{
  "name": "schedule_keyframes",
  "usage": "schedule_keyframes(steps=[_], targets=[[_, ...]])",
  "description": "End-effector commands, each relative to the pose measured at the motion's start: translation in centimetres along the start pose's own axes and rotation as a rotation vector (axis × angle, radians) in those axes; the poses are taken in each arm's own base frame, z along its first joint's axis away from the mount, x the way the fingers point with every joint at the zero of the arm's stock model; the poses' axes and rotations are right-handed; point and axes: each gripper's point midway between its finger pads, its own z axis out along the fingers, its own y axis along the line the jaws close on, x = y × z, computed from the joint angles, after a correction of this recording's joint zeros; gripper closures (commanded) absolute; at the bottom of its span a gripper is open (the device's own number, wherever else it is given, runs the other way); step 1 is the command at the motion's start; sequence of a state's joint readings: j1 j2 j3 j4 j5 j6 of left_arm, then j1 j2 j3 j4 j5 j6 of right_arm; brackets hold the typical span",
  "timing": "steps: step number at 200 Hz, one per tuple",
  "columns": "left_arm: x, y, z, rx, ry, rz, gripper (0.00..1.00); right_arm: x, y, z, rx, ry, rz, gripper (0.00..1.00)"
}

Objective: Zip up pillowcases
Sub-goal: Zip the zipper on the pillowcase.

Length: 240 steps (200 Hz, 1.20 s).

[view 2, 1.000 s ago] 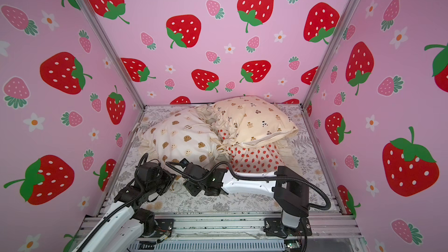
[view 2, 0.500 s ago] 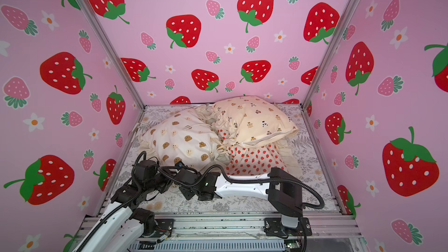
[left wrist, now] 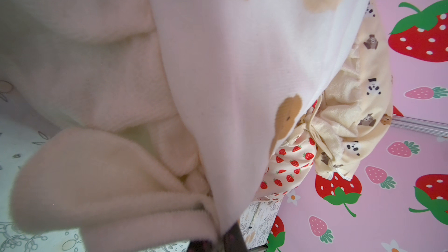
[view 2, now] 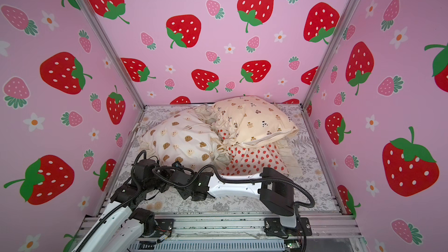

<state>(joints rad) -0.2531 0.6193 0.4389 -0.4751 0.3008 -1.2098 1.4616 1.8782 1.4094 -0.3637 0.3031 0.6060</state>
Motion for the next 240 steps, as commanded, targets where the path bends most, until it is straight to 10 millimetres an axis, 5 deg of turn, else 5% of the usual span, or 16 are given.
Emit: schedule_keyframes(steps=[1,144,240], targets=[[0.3,-1.7,-0.6,0.052,0.018,-0.002,1.00,-0.4,0.0,0.3,0.018,0.004,0.007,0.62],[0.5,-2.0,-0.6,0.070,0.031,0.007,1.00,-1.3,-1.0,1.5,0.034,-0.001,0.050,0.75],[0.5,-1.7,-0.6,0.061,0.028,0.019,1.00,-2.0,-0.9,0.5,0.016,-0.016,0.067,0.79]])
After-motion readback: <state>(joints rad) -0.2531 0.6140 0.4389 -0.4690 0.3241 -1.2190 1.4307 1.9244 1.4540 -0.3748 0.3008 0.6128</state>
